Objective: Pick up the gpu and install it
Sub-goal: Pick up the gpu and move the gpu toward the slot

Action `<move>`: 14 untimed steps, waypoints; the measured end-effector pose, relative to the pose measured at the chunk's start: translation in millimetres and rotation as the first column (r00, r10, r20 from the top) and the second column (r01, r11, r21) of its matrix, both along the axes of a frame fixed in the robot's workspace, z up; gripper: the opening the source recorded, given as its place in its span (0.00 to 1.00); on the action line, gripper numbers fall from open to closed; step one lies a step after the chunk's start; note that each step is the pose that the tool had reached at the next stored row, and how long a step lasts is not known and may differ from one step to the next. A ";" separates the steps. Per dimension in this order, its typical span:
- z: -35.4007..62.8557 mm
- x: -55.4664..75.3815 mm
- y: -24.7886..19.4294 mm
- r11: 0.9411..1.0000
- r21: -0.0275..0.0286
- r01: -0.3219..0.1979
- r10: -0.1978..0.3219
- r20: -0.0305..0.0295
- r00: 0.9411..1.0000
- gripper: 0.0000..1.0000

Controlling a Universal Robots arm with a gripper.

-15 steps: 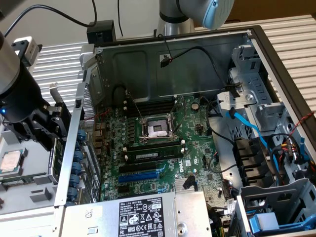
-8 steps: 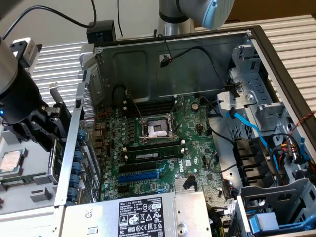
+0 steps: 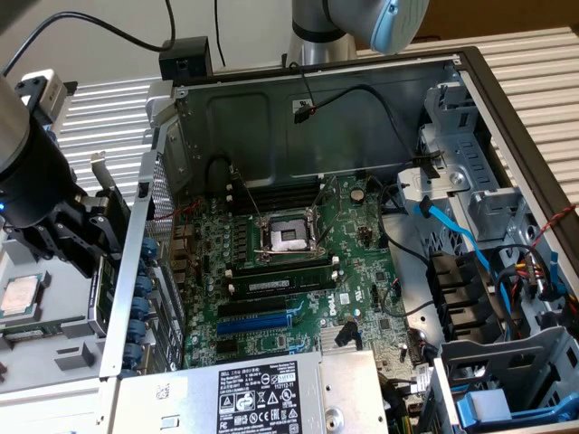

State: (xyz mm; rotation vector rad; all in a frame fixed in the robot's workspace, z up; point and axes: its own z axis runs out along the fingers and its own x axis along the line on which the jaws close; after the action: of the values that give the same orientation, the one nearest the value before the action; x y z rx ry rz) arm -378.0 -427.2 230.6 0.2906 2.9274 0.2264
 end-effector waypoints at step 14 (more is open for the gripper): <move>0.0 0.0 0.0 1.000 0.000 0.000 0.000 0.000 1.000 0.47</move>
State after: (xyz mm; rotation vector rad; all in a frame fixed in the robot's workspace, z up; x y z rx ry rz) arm -378.0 -427.2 230.6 0.2906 2.9275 0.2257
